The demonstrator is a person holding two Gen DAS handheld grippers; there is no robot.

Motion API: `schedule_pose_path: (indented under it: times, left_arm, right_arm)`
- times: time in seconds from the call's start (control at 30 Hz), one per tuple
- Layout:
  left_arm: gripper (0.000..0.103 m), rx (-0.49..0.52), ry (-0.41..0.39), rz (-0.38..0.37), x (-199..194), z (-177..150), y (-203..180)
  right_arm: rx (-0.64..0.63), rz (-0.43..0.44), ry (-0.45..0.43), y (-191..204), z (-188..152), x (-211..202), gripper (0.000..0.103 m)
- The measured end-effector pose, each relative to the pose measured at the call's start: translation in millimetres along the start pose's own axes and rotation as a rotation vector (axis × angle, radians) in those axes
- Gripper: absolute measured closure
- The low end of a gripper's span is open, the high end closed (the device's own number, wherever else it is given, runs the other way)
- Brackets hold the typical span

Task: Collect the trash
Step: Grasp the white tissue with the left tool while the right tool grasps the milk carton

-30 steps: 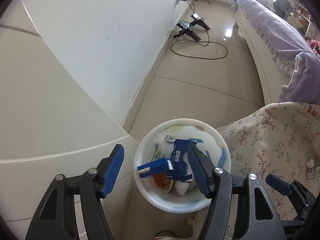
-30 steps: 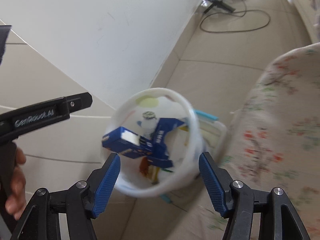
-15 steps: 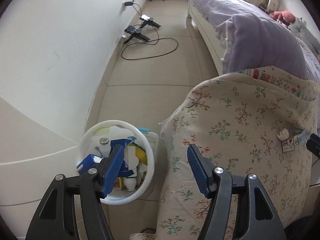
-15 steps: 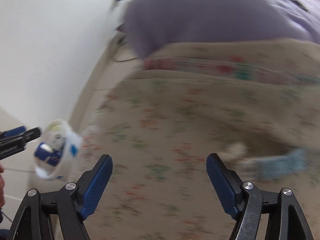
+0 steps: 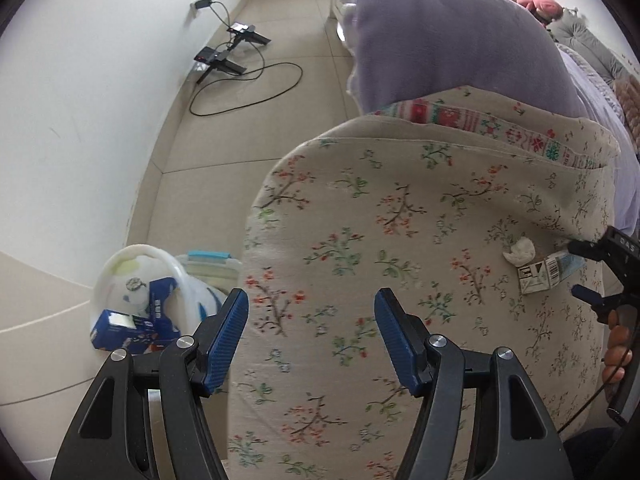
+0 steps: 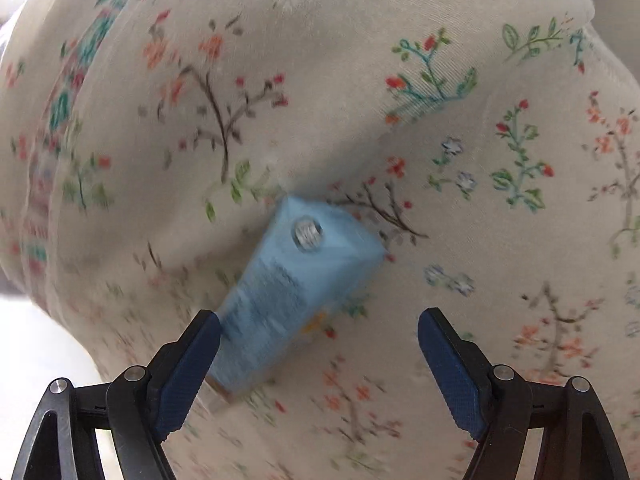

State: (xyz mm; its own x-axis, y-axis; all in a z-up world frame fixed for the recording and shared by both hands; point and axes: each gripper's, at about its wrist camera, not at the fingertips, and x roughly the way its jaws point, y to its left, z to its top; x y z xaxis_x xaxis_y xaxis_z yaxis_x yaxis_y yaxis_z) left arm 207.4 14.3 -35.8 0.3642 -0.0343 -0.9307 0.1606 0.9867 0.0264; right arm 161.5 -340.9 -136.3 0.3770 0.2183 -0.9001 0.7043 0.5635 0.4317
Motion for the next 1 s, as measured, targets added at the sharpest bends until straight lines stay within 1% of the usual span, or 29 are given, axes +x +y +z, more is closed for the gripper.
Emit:
schedule_pose_path:
  times: [0.1, 0.13, 0.17, 0.23, 0.27, 0.3, 0.37, 0.47, 0.53, 0.63, 0.7, 0.8, 0.83, 0.87, 1.0]
  left_arm:
    - [0.035, 0.020, 0.005, -0.011, 3, 3, -20]
    - [0.035, 0.024, 0.006, -0.014, 5, 4, -26]
    - [0.035, 0.027, 0.006, -0.017, 6, 4, -31]
    - [0.035, 0.031, 0.005, -0.032, 9, 6, -43]
    - [0.035, 0.034, 0.008, -0.038, 11, 7, -49]
    - [0.035, 0.037, 0.012, -0.048, 12, 8, -54]
    - [0.035, 0.043, 0.016, -0.084, 14, 9, -67]
    - [0.035, 0.068, 0.014, -0.140, 15, 9, -92]
    - [0.035, 0.097, 0.023, -0.185, 18, 7, -112]
    - [0.035, 0.126, 0.052, -0.241, 29, 6, -141]
    - [0.035, 0.135, 0.068, -0.263, 39, 7, -160]
    - [0.035, 0.148, 0.084, -0.276, 54, 8, -182]
    - [0.035, 0.156, 0.080, -0.274, 57, 9, -189]
    - [0.035, 0.164, 0.076, -0.270, 61, 10, -195]
    - [0.035, 0.184, 0.073, -0.257, 75, 11, -215]
  right_arm:
    - [0.001, 0.027, 0.006, 6, 2, 7, 0.018]
    - [0.002, 0.027, 0.015, 6, 1, 9, 0.020]
    - [0.004, 0.024, 0.019, 5, 0, 10, 0.027]
    - [-0.005, 0.027, 0.015, 5, -3, 10, 0.038]
    - [-0.018, 0.026, 0.010, 5, -5, 6, 0.051]
    - [-0.034, 0.025, 0.006, 4, -8, 0, 0.059]
    - [-0.060, 0.017, -0.002, 2, -16, -13, 0.063]
    - [-0.091, 0.062, 0.012, -5, -22, -30, 0.065]
    - [-0.111, 0.079, 0.000, -8, -26, -44, 0.065]
    - [-0.151, 0.079, -0.066, -10, -25, -69, 0.065]
    - [-0.180, 0.073, -0.110, -10, -29, -85, 0.065]
    - [-0.210, 0.076, -0.142, -7, -31, -101, 0.065]
    - [-0.217, 0.090, -0.142, -7, -31, -105, 0.065]
    - [-0.219, 0.102, -0.139, -18, -28, -113, 0.065]
    - [-0.229, 0.130, -0.131, -19, -26, -120, 0.065]
